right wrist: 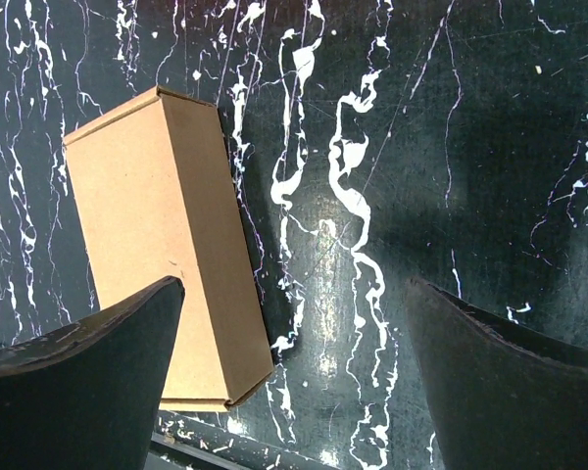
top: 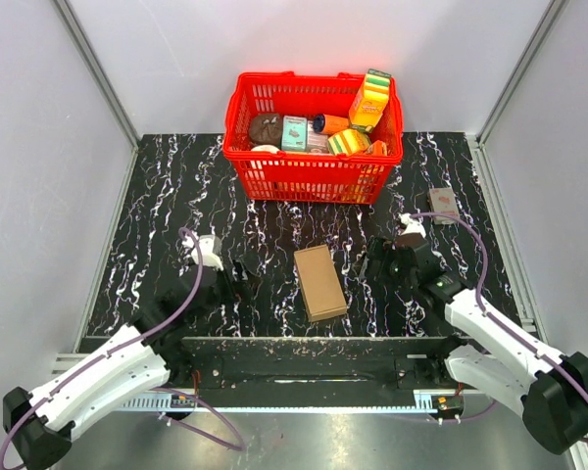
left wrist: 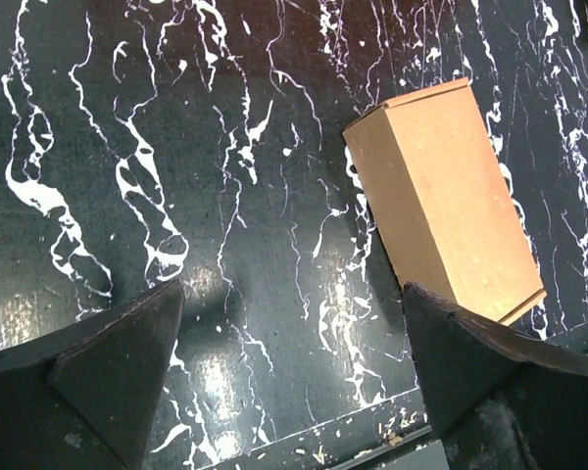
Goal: Fold the paper box
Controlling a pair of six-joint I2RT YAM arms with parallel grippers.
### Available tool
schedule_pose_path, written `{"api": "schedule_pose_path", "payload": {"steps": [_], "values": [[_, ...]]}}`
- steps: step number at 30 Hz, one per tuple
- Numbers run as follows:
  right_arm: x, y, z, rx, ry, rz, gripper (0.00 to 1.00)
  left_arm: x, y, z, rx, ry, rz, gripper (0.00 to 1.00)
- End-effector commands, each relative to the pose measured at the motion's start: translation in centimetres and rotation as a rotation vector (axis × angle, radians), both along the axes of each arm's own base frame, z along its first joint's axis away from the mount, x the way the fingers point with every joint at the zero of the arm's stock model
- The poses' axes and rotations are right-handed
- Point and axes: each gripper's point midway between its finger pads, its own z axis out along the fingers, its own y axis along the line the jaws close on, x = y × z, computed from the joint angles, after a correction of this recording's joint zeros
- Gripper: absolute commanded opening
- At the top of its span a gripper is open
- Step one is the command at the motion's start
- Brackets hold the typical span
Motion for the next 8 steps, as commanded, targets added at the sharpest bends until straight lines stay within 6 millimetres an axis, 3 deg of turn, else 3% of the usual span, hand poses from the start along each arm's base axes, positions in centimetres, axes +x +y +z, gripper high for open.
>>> {"api": "schedule_pose_path", "payload": {"steps": [1, 8], "values": [[0.7, -0.3, 0.3, -0.001, -0.031, -0.038, 1.00, -0.4, 0.8, -0.5, 0.000, -0.007, 0.020, 0.99], [1.3, -0.8, 1.0, -0.024, -0.064, -0.060, 1.00, -0.4, 1.3, 0.9, -0.039, -0.076, 0.027, 0.99]]}}
